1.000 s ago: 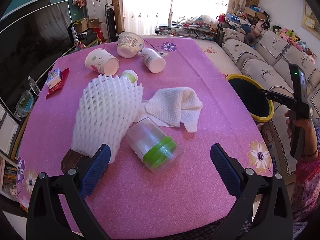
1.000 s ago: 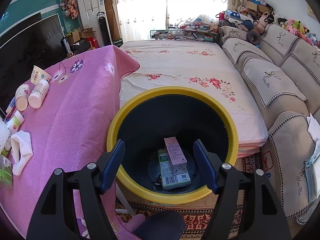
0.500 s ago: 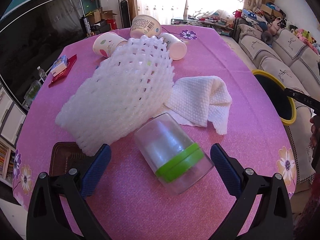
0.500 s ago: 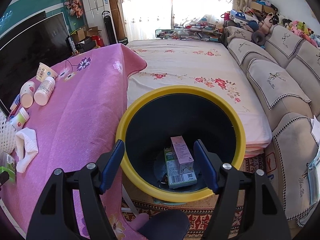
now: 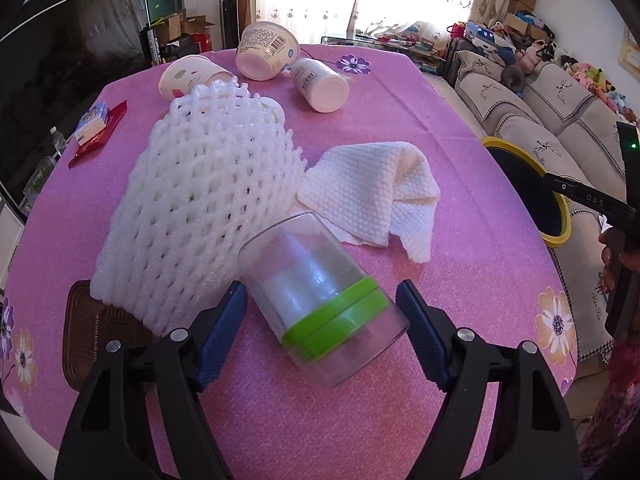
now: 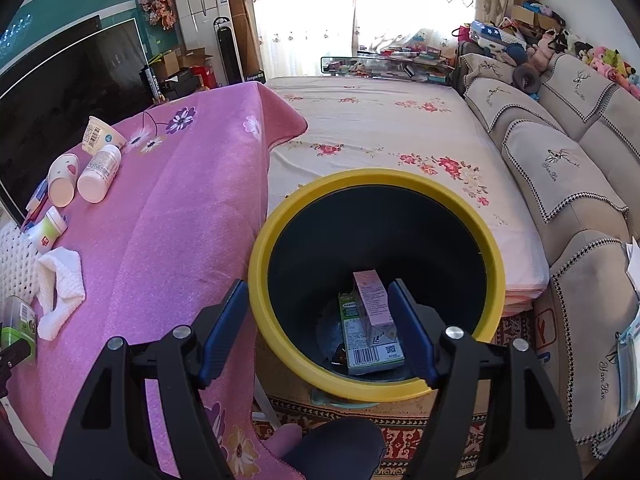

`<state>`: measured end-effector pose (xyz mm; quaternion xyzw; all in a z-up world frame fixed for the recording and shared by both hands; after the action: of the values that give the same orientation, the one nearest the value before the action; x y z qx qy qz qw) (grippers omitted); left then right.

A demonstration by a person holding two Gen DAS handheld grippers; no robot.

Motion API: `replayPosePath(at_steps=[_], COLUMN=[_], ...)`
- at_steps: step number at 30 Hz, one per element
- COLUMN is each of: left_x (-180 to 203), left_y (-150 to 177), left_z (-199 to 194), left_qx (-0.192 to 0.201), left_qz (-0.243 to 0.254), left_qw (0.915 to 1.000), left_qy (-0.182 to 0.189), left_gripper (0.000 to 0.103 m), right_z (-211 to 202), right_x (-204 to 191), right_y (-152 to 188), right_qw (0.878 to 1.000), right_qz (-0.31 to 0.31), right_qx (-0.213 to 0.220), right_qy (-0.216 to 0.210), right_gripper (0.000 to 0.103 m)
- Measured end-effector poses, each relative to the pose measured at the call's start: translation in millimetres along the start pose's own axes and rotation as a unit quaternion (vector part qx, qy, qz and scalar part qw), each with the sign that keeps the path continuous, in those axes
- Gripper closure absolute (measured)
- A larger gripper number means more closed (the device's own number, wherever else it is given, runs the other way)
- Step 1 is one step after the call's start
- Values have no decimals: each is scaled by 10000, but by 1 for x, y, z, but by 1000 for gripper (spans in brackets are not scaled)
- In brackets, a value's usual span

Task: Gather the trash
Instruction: 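Grasp the clear green-lidded cup with the left gripper, then carry the cup over the bin and open the left gripper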

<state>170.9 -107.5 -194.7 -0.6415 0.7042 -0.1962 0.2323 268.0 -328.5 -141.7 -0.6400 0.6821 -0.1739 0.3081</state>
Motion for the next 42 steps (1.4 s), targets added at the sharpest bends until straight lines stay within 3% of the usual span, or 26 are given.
replayPosePath(at_steps=[8,14,17,18,19,20,21,30,42], left_x=[-5,-10,-12,-12,-11,-11,-11,-8,25], left_y=[16,24,24,25,25,25,25,29,5], left_z=[-15,-17,-6,-4,-3,-2,-2,-22,-81], left_qx=[26,-50,-123,-114,-78,-24,55,241,909], left_qz=[323,625,410,361,317,282,307,526,877], left_qw=[9994,9979,9989,9991,9993,9995,9995,9982,9897], left_qy=[150,191,174,201,201,167,88,185,678], left_gripper=[44,47,29,29,29,36,53,53,53], right_z=[-3,-2,-2,-2,-3,-4,-4,-9,-36], right_x=[6,2,-3,-4,-5,-6,-6,-5,-1], right_y=[0,1,0,0,0,1,1,3,1], right_qw=[10000,10000,10000,9999,9999,9999,9999,9999,9995], right_qz=[51,12,-21,-32,-47,-66,-85,-76,-35], right_qx=[14,-13,-11,-7,-8,-14,-19,4,274], right_qy=[-10,-65,-94,-107,-118,-121,-120,-146,-172], right_gripper=[35,35,35,35,35,35,35,35,35])
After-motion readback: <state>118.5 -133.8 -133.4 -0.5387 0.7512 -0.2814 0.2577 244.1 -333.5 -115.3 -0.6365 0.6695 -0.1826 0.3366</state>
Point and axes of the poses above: each gripper's, at about its wrist camera, not at the fingertips, and z roughly the way its jaws point, x to its right, y to its underside, the point moved 4 cm from there along z, roughly the way its jaws point, and after that the axes turned 10 degrees about -y, right-handed, at the moved point
